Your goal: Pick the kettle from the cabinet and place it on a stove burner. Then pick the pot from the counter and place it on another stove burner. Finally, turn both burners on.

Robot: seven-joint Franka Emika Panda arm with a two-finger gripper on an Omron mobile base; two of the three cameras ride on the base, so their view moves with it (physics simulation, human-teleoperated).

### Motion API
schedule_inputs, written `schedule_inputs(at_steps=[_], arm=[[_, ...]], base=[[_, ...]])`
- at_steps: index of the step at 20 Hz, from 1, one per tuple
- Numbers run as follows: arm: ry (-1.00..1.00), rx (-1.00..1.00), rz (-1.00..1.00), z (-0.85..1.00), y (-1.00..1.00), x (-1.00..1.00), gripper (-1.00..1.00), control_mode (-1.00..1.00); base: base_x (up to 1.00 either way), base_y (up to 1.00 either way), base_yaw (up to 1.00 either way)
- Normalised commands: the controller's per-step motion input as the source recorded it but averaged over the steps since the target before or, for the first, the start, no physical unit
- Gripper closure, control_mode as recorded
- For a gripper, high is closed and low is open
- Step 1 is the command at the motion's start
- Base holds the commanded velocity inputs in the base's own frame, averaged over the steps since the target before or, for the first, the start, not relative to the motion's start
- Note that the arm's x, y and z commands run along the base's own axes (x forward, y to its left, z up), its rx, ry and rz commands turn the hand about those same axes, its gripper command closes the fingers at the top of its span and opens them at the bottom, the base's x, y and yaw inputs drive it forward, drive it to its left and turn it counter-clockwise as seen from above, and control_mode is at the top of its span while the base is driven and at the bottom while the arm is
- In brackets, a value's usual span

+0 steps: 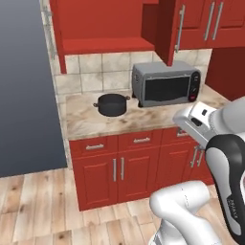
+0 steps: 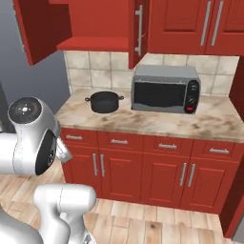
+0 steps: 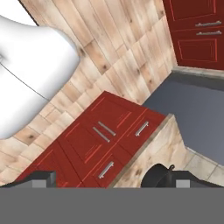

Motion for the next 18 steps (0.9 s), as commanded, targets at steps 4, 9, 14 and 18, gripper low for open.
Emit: schedule_inputs(at_steps=[4, 9, 14, 18], arm=[[0.0, 0.0, 0.0, 0.0, 0.0, 0.0, -1.0, 1.0], [0.0, 0.0, 0.0, 0.0, 0.0, 0.0, -1.0, 1.0], [0.0, 0.0, 0.0, 0.0, 0.0, 0.0, -1.0, 1.0], [0.0, 0.0, 0.0, 0.0, 0.0, 0.0, -1.0, 1.0]], base=[[0.6, 0.65, -0.27], [0.55, 0.41, -0.12], [0.4, 0.01, 0.0], [0.48, 0.06, 0.01]])
